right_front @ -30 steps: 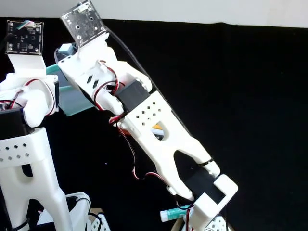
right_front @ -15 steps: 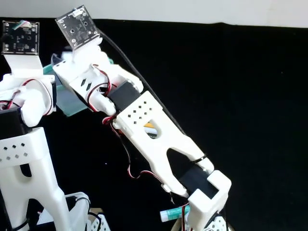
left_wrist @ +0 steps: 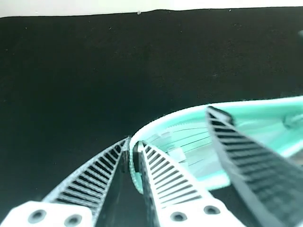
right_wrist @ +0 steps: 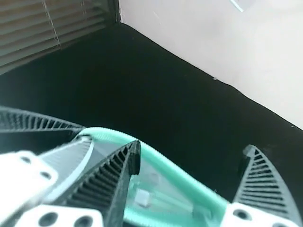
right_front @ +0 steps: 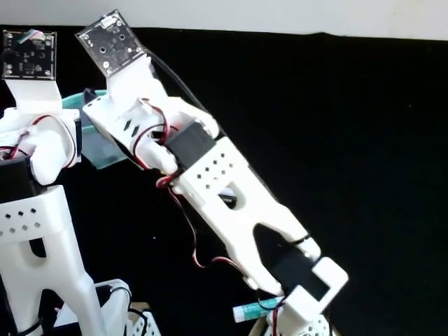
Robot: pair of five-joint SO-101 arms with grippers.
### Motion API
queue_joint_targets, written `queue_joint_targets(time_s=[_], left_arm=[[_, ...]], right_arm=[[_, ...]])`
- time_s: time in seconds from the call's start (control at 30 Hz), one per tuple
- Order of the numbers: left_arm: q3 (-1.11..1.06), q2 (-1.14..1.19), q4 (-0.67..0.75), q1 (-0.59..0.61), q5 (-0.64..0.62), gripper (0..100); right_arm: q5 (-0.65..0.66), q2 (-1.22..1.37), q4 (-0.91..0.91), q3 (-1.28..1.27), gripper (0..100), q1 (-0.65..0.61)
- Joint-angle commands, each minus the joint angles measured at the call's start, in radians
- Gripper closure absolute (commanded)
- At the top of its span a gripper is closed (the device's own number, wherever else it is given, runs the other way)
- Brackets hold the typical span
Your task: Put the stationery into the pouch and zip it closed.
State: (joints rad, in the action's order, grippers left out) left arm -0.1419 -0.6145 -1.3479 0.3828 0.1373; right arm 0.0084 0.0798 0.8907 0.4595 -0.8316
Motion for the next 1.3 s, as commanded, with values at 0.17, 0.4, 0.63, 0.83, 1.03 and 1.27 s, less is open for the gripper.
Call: queue_joint_targets(time_s=[0.17,0.4,0.63,0.83,1.03,1.27], left_arm=[[0.004,0.001,0.015,0.015,-0.002,99],[0.004,0.001,0.015,0.013,-0.002,99],[0.004,0.001,0.015,0.013,-0.002,99],[0.004,0.001,0.015,0.013,-0.002,99],[0.002,0.001,0.015,0.013,-0.002,99],[0.002,0.001,0.014,0.013,-0.002,99]], right_arm=[[0.015,-0.168,0.128,0.027,67.6,0.053],[0.129,-0.240,0.332,0.027,67.6,0.110],[0.269,-0.289,0.529,0.019,67.6,0.102],[0.404,-0.291,0.714,0.018,67.6,0.088],[0.491,-0.291,0.872,0.016,67.6,0.059],[0.543,-0.292,0.872,-0.196,67.6,0.050]])
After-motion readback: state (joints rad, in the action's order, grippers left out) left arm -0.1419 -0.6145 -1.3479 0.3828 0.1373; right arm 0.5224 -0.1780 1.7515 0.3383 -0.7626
